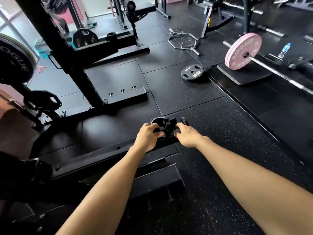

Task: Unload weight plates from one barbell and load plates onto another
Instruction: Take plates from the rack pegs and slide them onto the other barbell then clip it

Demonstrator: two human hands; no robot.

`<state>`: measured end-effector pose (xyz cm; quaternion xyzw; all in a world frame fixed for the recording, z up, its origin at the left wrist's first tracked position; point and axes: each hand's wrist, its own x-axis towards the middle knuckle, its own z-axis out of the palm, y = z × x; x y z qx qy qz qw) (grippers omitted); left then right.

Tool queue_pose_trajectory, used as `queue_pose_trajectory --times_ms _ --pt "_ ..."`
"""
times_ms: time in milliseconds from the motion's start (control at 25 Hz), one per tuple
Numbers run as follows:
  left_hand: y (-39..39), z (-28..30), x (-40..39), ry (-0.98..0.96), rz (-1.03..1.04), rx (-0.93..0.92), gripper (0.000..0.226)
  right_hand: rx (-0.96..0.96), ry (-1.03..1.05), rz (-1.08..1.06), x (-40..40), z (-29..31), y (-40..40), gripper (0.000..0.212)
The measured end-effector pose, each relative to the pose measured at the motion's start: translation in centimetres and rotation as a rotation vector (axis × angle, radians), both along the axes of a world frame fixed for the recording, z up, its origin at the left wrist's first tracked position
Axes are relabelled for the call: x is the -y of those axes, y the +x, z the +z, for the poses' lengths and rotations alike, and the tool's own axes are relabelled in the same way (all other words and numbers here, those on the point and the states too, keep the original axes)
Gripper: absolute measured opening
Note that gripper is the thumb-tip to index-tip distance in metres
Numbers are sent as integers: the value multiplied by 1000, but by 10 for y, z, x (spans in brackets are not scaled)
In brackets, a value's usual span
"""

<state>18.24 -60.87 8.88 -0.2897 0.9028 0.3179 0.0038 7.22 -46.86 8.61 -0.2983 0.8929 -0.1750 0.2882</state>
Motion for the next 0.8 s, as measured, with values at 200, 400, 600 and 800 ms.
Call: queue_pose_trajectory --times_ms 200,400,600,800 --pt "34 66 14 142 44 -101 12 -62 -224 -68 0 65 32 48" --pt "98 144 -9 311 23 -260 14 -135 -401 -123 -18 136 102 45" --pt "188 224 -52 444 -6 -400 30 -91 -639 -190 -56 209 192 43" --pt "265 308 -89 365 33 -452 48 24 -790 -210 -91 293 272 28"
